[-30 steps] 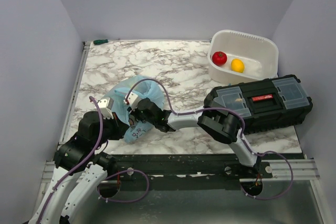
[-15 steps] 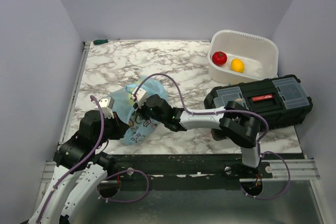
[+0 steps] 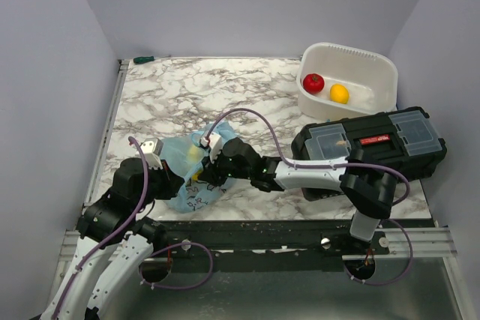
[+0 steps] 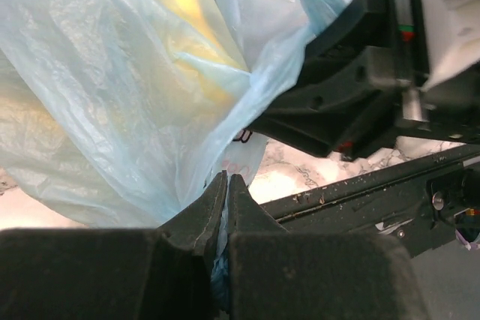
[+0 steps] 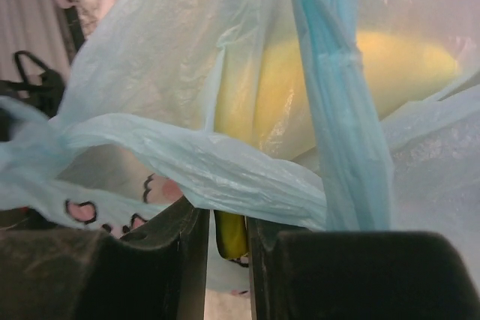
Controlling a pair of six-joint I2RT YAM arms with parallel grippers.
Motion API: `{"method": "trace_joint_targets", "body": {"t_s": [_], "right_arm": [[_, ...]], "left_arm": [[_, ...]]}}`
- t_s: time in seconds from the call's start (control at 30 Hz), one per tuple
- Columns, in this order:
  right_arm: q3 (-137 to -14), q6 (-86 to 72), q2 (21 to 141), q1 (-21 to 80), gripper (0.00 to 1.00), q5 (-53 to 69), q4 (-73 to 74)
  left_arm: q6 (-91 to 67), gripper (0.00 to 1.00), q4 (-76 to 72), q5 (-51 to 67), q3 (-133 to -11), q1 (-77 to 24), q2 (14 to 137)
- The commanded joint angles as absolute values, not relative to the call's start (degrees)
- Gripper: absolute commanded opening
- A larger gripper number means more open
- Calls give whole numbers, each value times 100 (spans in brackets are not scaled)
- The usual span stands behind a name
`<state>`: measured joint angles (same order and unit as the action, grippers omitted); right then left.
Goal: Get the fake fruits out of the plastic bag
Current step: Take out the fake fruit from the plastic bag.
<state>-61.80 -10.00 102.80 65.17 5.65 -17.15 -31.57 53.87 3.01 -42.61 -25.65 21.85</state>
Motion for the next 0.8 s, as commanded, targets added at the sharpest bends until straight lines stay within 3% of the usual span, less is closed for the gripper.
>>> {"method": "trace_joint_targets", "body": {"t_s": [0.0,0.3,0.6,0.77], "right_arm": [[-5909,-1433,9671,6553,6,1419,-1532],[-5796,-1444,9414,6551,6,2393,-1280],[-5656,-1096,9913,6561,12,482,-1107],[-5456,-788,10166,6569,25,510,-1260]], "left_arm": [[-3182,0,5283,190,-4210,-2606,2137],[-3190,0,5273,172,-4201,-2610,1995],[-3198,0,5274,158,-4201,-2610,1974],[-3199,0,5276,153,-4201,-2610,1985]]}}
